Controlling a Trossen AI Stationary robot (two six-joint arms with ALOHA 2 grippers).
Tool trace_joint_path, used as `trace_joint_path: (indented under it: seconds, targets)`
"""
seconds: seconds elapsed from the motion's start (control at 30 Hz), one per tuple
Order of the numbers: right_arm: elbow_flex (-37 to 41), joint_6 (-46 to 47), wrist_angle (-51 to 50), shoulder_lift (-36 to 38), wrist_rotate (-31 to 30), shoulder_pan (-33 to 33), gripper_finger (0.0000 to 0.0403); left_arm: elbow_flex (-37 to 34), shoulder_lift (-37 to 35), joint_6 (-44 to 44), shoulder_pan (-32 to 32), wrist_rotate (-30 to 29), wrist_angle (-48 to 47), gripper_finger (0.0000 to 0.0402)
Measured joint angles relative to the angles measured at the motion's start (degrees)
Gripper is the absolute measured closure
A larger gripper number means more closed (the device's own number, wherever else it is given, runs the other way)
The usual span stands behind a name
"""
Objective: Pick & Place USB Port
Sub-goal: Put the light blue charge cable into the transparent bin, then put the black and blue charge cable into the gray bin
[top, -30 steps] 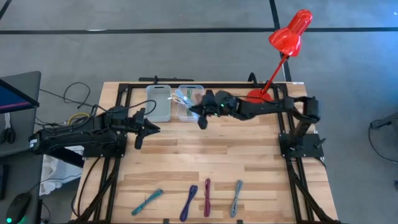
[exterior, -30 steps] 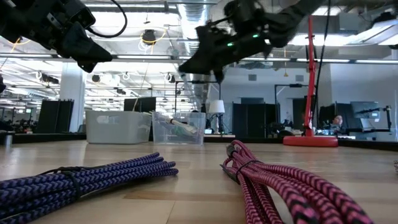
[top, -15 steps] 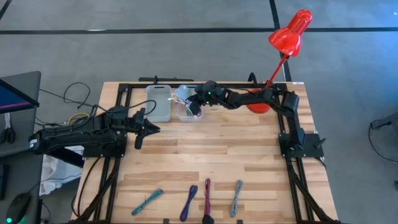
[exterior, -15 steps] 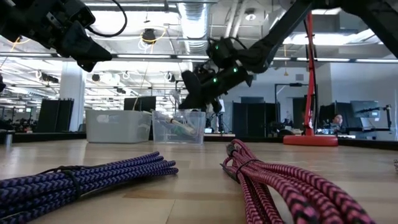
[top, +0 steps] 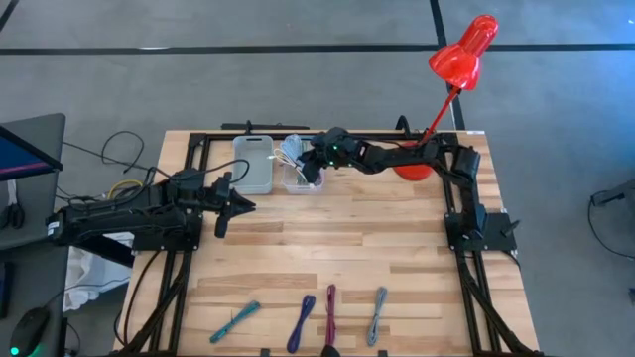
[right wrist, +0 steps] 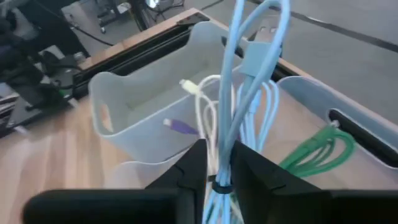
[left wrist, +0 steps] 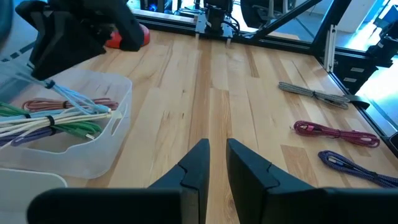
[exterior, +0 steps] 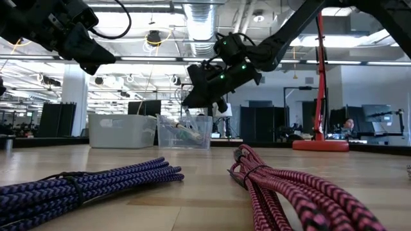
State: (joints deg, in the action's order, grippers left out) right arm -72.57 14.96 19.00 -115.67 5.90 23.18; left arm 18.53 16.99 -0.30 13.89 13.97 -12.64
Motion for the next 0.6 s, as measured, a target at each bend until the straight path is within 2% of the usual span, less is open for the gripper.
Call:
trace_joint_path:
  seconds: [0.3, 0.43, 0.6]
  targets:
    - [0.03, 0.14, -2.51, 2.38, 1.41, -1.02, 0.0284, 0.01, -0.02, 0.00, 0.00, 0.00, 0.00, 0.0348]
    - [0.04, 0.14, -3.84, 3.81, 7.88, -1.02, 0.0270, 0.01, 0.00, 0.00, -0.02, -0.01, 0.00, 0.0348]
    - [0.04, 0.15, -2.11, 4.85, 15.58, -1.26, 0.0271, 0.01, 0.00, 0.00, -0.02, 0.00, 0.00, 0.0348]
